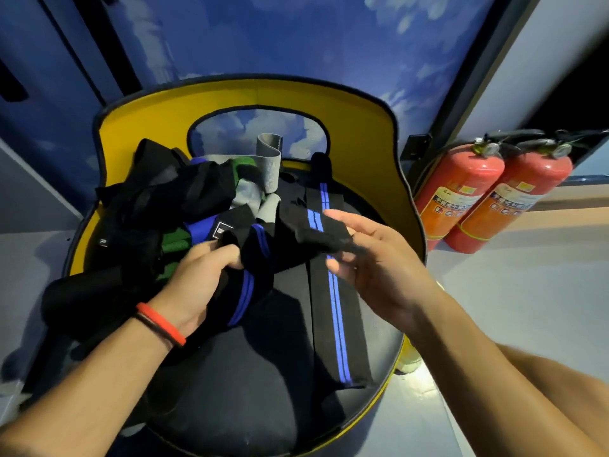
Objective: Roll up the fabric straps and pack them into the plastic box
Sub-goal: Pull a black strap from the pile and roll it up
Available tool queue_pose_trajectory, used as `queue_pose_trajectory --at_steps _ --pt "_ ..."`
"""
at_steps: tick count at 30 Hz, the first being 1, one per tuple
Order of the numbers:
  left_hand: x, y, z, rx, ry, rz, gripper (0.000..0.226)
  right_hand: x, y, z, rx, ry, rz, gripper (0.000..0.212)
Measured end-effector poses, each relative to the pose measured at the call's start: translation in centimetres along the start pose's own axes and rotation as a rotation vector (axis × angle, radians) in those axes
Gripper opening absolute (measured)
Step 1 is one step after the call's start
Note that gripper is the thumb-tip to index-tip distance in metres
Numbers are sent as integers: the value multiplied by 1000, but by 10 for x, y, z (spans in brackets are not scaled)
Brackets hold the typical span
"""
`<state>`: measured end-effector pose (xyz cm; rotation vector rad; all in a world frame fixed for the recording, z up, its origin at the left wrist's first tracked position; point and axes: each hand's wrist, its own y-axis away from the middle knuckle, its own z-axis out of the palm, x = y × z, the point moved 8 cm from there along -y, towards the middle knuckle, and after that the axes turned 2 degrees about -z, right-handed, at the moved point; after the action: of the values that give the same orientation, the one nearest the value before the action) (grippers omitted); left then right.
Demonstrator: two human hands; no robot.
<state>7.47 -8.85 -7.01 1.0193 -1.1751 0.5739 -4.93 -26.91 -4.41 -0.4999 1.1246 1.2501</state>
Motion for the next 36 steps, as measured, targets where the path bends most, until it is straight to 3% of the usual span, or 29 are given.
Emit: queue_pose_trajectory --at_steps 2,3,6,8,13,15,17,20,23,25,29,31,32,34,36 --pt "-7 0 2 -46 -24 -58 14 3 0 -16 186 68 0 14" --pt "-9 1 5 -86 -49 -66 17 7 0 -24 262 95 5 12" --pt "-15 4 16 -243 -198 -50 31 12 -1 -45 390 190 6 30" --pt "-22 4 19 -325 -320 -45 51 11 -1 -48 403 228 -33 39" --pt "-35 6 30 -395 -464 -68 70 9 -4 -56 441 300 -78 35" --pt "-41 11 38 -466 -550 -62 71 10 -3 -63 486 366 -107 36" --pt "-45 13 43 -490 -626 -70 67 10 -2 -63 498 375 -144 25" --pt "-38 11 45 -415 -596 -67 46 15 -6 -51 392 404 -163 23" --pt "-21 2 43 -238 -304 -43 26 27 -14 -29 231 425 -165 25" --pt "-10 0 41 -152 -110 -33 24 33 -20 -16 177 478 -164 30" --pt "8 -14 26 11 -82 72 20 31 -31 -3 185 535 -147 26" --pt "17 -23 11 110 -101 116 25 24 -38 -4 258 667 -163 16" --pt "23 -25 6 141 -112 139 27 22 -44 -7 289 778 -154 23" --pt "36 -26 -4 178 -120 183 27 26 -62 -7 253 1047 -116 39" --pt "45 -25 -15 214 -87 211 26 36 -83 -4 174 1237 -103 27"
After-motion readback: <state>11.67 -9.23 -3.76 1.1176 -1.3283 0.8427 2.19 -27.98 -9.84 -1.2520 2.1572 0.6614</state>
